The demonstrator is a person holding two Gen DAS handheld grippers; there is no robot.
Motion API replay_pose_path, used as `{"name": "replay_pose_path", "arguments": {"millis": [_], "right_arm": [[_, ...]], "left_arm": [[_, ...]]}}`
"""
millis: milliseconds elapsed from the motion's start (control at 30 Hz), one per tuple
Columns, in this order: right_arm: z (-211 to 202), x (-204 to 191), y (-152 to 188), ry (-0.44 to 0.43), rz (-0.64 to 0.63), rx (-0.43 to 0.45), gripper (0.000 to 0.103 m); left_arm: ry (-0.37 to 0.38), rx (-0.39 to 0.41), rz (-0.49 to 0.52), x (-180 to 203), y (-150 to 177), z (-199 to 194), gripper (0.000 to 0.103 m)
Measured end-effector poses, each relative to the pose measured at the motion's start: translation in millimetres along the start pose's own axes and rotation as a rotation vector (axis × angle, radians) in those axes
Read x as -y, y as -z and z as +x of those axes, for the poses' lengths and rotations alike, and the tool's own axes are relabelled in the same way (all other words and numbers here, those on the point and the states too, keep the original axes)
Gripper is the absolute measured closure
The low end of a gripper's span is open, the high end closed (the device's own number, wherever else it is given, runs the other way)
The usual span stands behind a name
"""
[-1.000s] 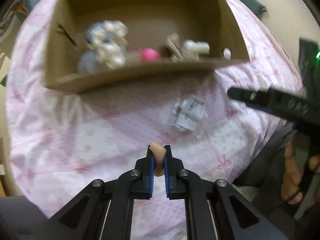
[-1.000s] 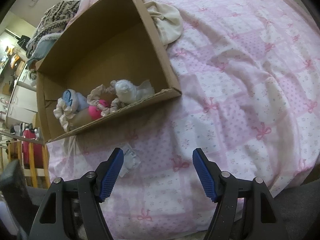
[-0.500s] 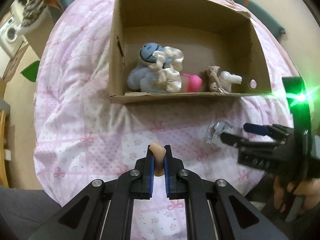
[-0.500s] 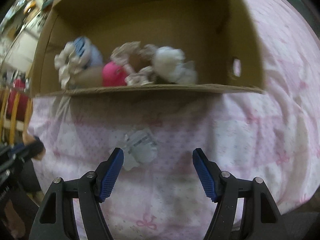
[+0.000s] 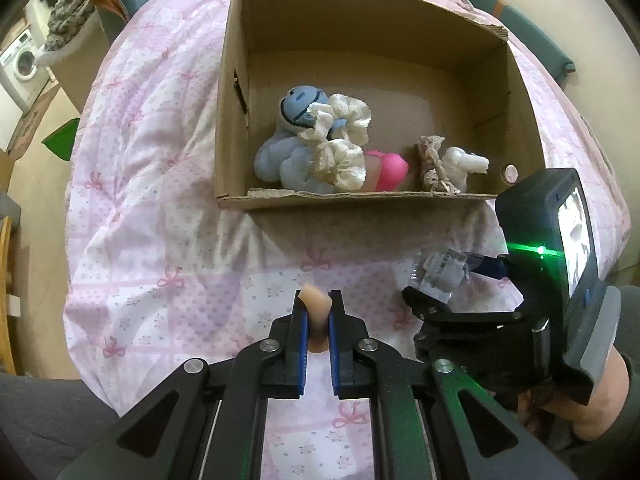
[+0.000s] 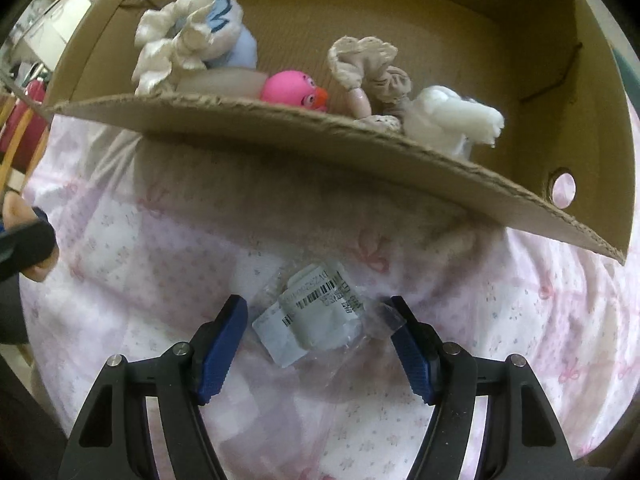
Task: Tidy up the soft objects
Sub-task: 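Grasp the clear plastic bag with the right tool, then carry the tan tube and plastic bag over the box with both tools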
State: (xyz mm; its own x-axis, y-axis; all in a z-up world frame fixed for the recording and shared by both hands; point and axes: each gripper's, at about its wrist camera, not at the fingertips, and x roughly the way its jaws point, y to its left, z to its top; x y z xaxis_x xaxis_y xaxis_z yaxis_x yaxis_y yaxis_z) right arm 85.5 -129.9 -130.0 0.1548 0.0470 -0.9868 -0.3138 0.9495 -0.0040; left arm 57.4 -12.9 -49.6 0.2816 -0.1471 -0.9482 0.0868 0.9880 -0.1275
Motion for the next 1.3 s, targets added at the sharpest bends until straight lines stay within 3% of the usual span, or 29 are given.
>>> {"name": "replay_pose_path", "arguments": {"millis": [67, 200, 267, 333, 700, 900, 1067, 1300], "right_arm": [[-2, -1, 1, -0.001, -0.012, 0.007, 0.031], [-8, 1, 10, -0.004, -0.021, 0.022, 0.067], [-11, 1, 12, -0.016, -0.016, 0.025, 0.073], [-8, -8, 17, -0.042, -0.003, 0.025, 0.087], [-37, 0, 39, -0.124, 0.021, 0.064, 0.088], [-70, -2, 53, -0.22, 0.019, 0.133, 0.088], [-106, 8, 59, -0.27, 0.023, 0.224, 0.088], [-153, 34, 28, -0.305, 0.085, 0.39, 0.088]], "left_arm": [[0.0, 0.002, -0.003, -1, 0, 0, 0.095], [-0.013, 0.005, -0.01, -2, -1, 1, 0.095], [-0.023, 0.009, -0.015, -5, -1, 1, 0.095], [-0.042, 0.017, -0.022, -8, -1, 0, 0.095], [-0.088, 0.048, -0.052, -20, -1, -5, 0.095], [-0.101, 0.097, -0.074, -25, 0, -17, 0.095], [-0.095, 0.153, -0.092, -25, -6, -36, 0.095], [-0.073, 0.222, -0.096, -24, -29, -60, 0.095]]}}
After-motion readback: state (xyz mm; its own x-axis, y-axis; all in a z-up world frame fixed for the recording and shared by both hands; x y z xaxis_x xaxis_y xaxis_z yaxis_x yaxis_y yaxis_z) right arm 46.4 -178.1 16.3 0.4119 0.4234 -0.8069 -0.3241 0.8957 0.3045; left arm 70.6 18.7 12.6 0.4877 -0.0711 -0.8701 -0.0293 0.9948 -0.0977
